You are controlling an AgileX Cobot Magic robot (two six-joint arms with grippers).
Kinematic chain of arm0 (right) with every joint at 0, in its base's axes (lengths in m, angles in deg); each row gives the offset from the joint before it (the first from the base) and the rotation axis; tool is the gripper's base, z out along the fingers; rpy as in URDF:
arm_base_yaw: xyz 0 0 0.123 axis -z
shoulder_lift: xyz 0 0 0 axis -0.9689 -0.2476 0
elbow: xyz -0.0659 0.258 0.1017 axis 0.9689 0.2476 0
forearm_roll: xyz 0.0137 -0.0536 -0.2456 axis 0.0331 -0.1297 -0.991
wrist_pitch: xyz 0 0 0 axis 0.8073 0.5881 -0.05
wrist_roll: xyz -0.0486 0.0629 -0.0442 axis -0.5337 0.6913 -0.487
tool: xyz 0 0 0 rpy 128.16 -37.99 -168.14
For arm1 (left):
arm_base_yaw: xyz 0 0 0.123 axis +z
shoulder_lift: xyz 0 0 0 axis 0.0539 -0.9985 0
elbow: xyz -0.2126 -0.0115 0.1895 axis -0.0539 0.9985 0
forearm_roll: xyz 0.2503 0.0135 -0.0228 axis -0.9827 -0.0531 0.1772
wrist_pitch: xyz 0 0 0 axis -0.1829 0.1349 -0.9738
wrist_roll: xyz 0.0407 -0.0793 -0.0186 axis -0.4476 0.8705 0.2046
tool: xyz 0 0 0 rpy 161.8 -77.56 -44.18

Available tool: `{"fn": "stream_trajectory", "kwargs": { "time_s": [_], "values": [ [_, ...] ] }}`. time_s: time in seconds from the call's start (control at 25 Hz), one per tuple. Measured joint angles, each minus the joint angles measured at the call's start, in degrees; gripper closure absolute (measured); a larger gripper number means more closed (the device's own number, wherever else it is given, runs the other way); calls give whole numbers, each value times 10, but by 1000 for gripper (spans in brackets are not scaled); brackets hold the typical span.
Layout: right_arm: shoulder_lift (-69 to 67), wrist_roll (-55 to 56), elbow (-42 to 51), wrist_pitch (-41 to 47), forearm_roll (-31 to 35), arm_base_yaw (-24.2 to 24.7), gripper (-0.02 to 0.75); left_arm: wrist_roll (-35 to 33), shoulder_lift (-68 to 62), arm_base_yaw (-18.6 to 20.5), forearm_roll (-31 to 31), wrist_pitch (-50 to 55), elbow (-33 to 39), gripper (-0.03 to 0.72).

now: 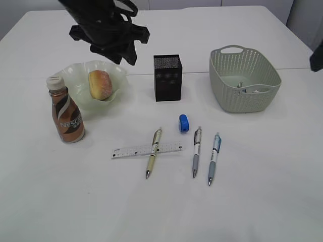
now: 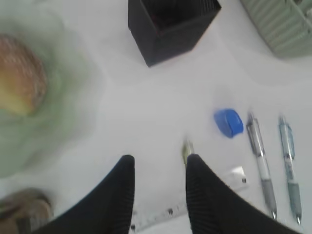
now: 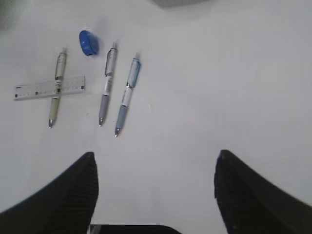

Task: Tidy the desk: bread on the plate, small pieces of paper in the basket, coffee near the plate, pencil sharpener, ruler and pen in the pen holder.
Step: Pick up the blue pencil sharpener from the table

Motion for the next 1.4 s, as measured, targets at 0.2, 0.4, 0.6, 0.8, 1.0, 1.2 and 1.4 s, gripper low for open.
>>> {"fn": "stream_trajectory", "kwargs": {
  "time_s": [0.2,0.4,0.6,0.8,1.0,1.2,1.4],
  "values": [
    [-52,-10,0,-30,51,0,164,0,0,0,20,123,-1,430],
    [-132,-24,-19,-54,91,-3,164,0,0,0,20,197,-1,429],
    [-201,-34,-69,-57,95,-37,164,0,2,0,17,199,-1,430],
    [-238,-37,-100,-73,110,-48,164,24,12,10,9,201,-5,430],
    [-272,-76,-105,-91,112,-51,164,39,56,49,6,203,-8,430],
    [-315,-80,-132,-99,101,-79,164,41,117,79,1,209,-9,430],
    [-393,-56,-243,-65,60,-102,164,35,160,83,1,211,-9,430]
  ]
}}
